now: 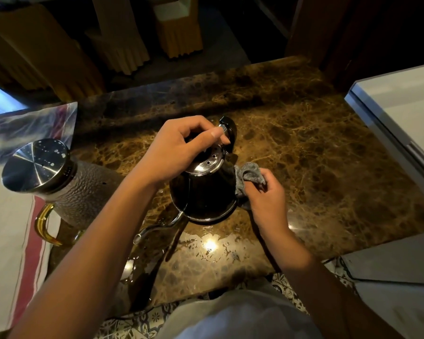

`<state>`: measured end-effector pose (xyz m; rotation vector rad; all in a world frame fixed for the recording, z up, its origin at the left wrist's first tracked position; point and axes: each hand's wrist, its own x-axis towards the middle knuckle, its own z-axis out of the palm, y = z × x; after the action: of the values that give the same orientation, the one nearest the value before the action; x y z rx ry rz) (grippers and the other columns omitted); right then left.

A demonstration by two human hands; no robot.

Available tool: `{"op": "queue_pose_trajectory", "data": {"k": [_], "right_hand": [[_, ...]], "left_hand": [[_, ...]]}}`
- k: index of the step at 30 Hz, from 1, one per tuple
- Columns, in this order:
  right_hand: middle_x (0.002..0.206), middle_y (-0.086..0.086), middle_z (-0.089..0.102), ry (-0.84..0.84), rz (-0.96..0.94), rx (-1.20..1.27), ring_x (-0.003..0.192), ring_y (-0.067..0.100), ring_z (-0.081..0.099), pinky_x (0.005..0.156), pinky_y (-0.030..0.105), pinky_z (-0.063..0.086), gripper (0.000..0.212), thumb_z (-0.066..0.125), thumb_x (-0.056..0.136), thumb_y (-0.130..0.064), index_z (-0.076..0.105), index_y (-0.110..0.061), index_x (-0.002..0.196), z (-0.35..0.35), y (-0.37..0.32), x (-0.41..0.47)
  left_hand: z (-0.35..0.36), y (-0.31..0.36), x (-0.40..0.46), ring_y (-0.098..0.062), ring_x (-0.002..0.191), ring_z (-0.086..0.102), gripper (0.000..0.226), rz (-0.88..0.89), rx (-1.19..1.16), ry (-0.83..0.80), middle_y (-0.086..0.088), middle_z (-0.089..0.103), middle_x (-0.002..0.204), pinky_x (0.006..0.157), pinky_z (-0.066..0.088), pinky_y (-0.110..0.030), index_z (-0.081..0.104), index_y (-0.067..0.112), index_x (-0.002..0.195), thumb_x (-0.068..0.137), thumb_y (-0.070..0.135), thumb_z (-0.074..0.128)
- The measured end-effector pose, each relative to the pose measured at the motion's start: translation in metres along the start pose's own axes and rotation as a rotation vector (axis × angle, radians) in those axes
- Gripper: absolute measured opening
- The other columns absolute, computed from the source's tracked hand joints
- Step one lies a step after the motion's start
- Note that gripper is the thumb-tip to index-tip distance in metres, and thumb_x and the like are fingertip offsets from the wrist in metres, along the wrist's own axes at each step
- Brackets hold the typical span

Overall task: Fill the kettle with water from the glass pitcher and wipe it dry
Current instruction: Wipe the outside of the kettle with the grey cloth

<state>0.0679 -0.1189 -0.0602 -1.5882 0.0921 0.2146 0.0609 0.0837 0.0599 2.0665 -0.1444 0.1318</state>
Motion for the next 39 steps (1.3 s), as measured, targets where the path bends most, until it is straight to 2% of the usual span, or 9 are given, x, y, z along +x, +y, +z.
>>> {"op": "queue_pose_trajectory", "data": {"k": [4, 7, 11, 15, 19, 23, 27, 33, 39], "right_hand": [[0.113, -0.001, 0.074, -0.025, 0.059, -0.079, 0.095, 0.002, 0.072, 0.08, 0.021, 0.06, 0.031, 0.064, 0.099, -0.016, 0.064, -0.02, 0.13, -0.004, 0.009, -0.009], [0.105, 0.001, 0.073, -0.063, 0.02, -0.148, 0.089, 0.011, 0.073, 0.078, 0.04, 0.063, 0.02, 0.068, 0.092, -0.02, 0.067, -0.029, 0.11, -0.008, 0.01, -0.017], [0.078, -0.002, 0.069, -0.136, -0.047, -0.228, 0.066, 0.0, 0.064, 0.058, 0.016, 0.05, 0.013, 0.073, 0.091, -0.007, 0.067, -0.019, 0.093, -0.015, 0.012, -0.028], [0.086, -0.005, 0.068, -0.143, -0.144, -0.371, 0.078, 0.013, 0.066, 0.067, 0.035, 0.056, 0.01, 0.076, 0.085, -0.014, 0.069, -0.02, 0.09, -0.01, 0.015, -0.04], [0.09, -0.014, 0.061, -0.172, -0.256, -0.402, 0.079, 0.009, 0.061, 0.064, 0.02, 0.048, 0.011, 0.076, 0.085, -0.015, 0.069, -0.022, 0.09, 0.005, 0.011, -0.055], [0.096, -0.008, 0.066, -0.151, -0.191, -0.241, 0.084, 0.01, 0.065, 0.072, 0.031, 0.057, 0.012, 0.073, 0.089, -0.014, 0.068, -0.023, 0.095, 0.009, 0.001, -0.055], [0.099, 0.0, 0.069, 0.006, -0.289, -0.138, 0.09, 0.007, 0.068, 0.074, 0.024, 0.057, 0.011, 0.068, 0.095, -0.008, 0.07, -0.018, 0.099, 0.002, -0.024, -0.033], [0.114, -0.011, 0.073, -0.041, -0.415, -0.118, 0.107, 0.004, 0.069, 0.088, 0.027, 0.057, 0.024, 0.063, 0.099, -0.009, 0.074, -0.019, 0.117, 0.017, -0.038, -0.03], [0.096, 0.002, 0.063, -0.129, -0.241, -0.334, 0.091, 0.019, 0.06, 0.08, 0.041, 0.051, 0.037, 0.04, 0.097, -0.051, 0.062, -0.022, 0.088, 0.017, 0.001, -0.036]], "left_hand": [[0.001, 0.0, -0.001, -0.019, 0.104, 0.072, 0.015, 0.015, 0.003, -0.014, 0.004, 0.076, 0.107, 0.094, 0.057, -0.047, 0.074, 0.027, 0.103, 0.101, 0.034, 0.06], [0.002, -0.003, -0.001, -0.017, 0.109, 0.071, 0.011, 0.029, 0.017, -0.017, 0.003, 0.076, 0.111, 0.098, 0.056, -0.047, 0.071, 0.017, 0.103, 0.1, 0.026, 0.065], [0.005, -0.005, -0.002, -0.015, 0.11, 0.071, 0.011, 0.035, 0.045, 0.005, 0.004, 0.076, 0.111, 0.098, 0.056, -0.046, 0.07, 0.013, 0.105, 0.101, 0.02, 0.064], [0.008, -0.006, -0.003, -0.015, 0.109, 0.071, 0.011, 0.048, 0.058, 0.029, 0.005, 0.077, 0.111, 0.097, 0.056, -0.044, 0.07, 0.012, 0.106, 0.101, 0.02, 0.064], [0.008, -0.006, -0.004, -0.015, 0.111, 0.07, 0.01, 0.048, 0.071, 0.035, 0.004, 0.076, 0.113, 0.097, 0.057, -0.042, 0.07, 0.013, 0.106, 0.101, 0.019, 0.064], [0.006, -0.003, -0.005, -0.01, 0.116, 0.067, 0.014, 0.063, 0.185, 0.037, 0.008, 0.073, 0.118, 0.099, 0.055, -0.04, 0.07, 0.015, 0.11, 0.103, 0.024, 0.061], [0.009, 0.004, -0.01, -0.01, 0.115, 0.062, 0.023, 0.149, 0.53, 0.08, 0.006, 0.068, 0.122, 0.098, 0.053, -0.037, 0.068, 0.021, 0.116, 0.1, 0.034, 0.056], [0.013, 0.005, -0.012, -0.007, 0.117, 0.058, 0.033, 0.066, 0.482, 0.1, 0.008, 0.064, 0.127, 0.097, 0.05, -0.029, 0.061, 0.023, 0.128, 0.1, 0.039, 0.052], [0.014, 0.001, -0.011, -0.007, 0.118, 0.059, 0.027, 0.078, 0.496, 0.113, 0.009, 0.063, 0.129, 0.099, 0.052, -0.038, 0.063, 0.023, 0.124, 0.102, 0.035, 0.052]]}}
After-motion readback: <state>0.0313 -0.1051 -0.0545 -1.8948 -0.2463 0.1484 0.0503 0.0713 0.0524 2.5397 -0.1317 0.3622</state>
